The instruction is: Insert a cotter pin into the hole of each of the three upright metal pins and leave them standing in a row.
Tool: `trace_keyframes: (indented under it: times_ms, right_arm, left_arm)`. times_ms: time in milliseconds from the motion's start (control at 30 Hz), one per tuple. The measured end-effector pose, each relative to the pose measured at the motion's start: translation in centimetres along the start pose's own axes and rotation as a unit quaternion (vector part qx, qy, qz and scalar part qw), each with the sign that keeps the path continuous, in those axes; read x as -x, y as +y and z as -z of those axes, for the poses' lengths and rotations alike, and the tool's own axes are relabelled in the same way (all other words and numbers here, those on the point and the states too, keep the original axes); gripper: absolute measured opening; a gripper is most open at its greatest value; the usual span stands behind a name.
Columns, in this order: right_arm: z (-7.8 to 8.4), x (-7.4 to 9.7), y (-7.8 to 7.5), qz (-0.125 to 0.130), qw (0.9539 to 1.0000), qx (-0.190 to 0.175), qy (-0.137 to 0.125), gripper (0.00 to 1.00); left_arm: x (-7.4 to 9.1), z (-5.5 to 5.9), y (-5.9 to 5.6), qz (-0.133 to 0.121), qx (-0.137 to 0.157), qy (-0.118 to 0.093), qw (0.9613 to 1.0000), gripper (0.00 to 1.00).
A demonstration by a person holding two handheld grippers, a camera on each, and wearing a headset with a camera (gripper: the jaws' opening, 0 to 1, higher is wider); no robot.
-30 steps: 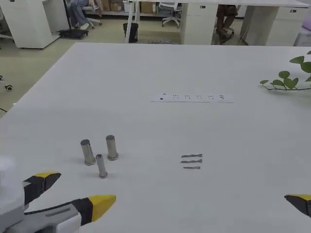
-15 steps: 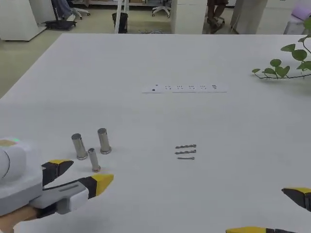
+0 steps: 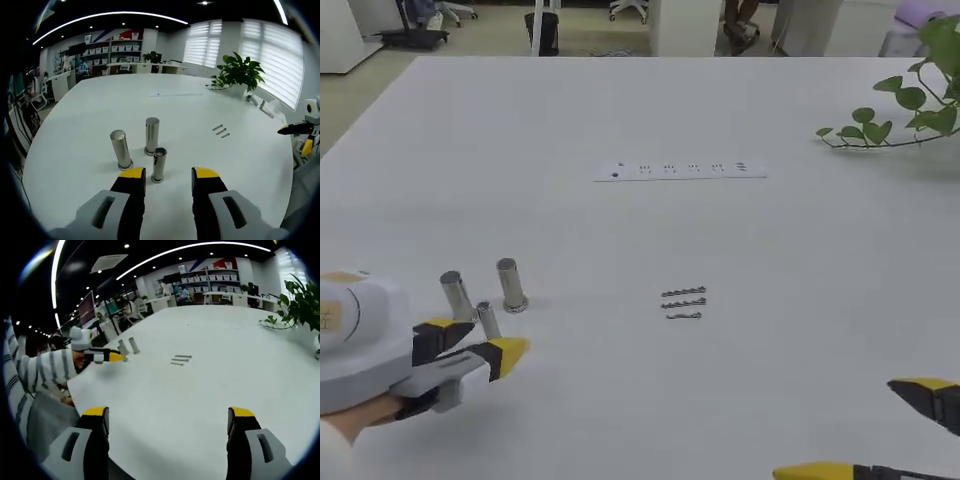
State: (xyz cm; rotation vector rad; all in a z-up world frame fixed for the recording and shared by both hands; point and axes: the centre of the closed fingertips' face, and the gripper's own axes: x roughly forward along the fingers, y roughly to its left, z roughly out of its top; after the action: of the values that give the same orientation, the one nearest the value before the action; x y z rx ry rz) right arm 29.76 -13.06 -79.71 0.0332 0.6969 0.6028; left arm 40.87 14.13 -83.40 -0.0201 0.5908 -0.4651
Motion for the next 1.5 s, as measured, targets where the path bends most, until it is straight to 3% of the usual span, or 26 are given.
trace_keyframes:
  times_ms: [100, 400, 567, 867, 900, 933, 967, 1033, 1333, 1433, 1500]
  right_arm:
    - [0.2, 0.0, 0.0, 0.001, 1.0, -0.004, 0.003, 1.0]
    - [-0.1, 0.4, 0.1, 0.003, 0.9999, -0.008, -0.006, 1.0]
    - [-0.4, 0.7, 0.0, 0.005, 0.9999, -0.008, -0.012, 1.0]
    - [-0.3, 0.8, 0.3, 0.003, 0.9999, -0.009, -0.012, 1.0]
    - [-0.3, 0.8, 0.4, 0.001, 0.9999, -0.008, -0.012, 1.0]
    - [-0.2, 0.7, 0.5, 0.0, 0.9999, -0.008, -0.012, 1.0]
    - [-0.2, 0.7, 0.5, -0.001, 0.9999, -0.008, -0.012, 1.0]
    - [-0.3, 0.7, 0.7, -0.006, 0.9998, -0.008, -0.015, 1.0]
    - [-0.8, 0.9, 0.8, -0.01, 0.9994, -0.009, -0.032, 0.99]
    - [-0.9, 1.0, 0.6, -0.009, 0.9992, -0.012, -0.037, 0.99]
    - [-1.0, 1.1, 0.6, -0.01, 0.9989, -0.015, -0.043, 0.99]
  left_arm:
    - [-0.2, -0.1, 0.7, -0.016, 0.002, -0.004, 0.9999, 0.31]
    - [-0.5, -0.4, 1.5, -0.03, 0.007, -0.005, 0.9995, 0.24]
    - [-0.8, -0.6, 1.3, -0.023, 0.013, -0.008, 0.9996, 0.12]
    - [-0.9, -0.6, 1.2, -0.026, 0.0, 0.001, 0.9997, 0.08]
    - [-0.9, -0.6, 1.2, -0.025, 0.001, 0.001, 0.9997, 0.08]
    - [-0.8, -0.6, 1.0, -0.023, 0.037, 0.001, 0.999, 0.07]
    - [-0.8, -0.6, 1.1, -0.022, 0.049, 0.004, 0.9986, 0.07]
    - [-0.8, -0.8, 1.3, -0.027, 0.038, 0.004, 0.9989, 0.07]
    - [0.5, -3.1, 0.5, -0.033, 0.009, -0.017, 0.9993, 0.07]
    - [1.1, -4.3, -0.4, -0.031, 0.01, -0.032, 0.999, 0.07]
    - [1.3, -4.9, -1.0, -0.03, -0.007, -0.035, 0.9989, 0.07]
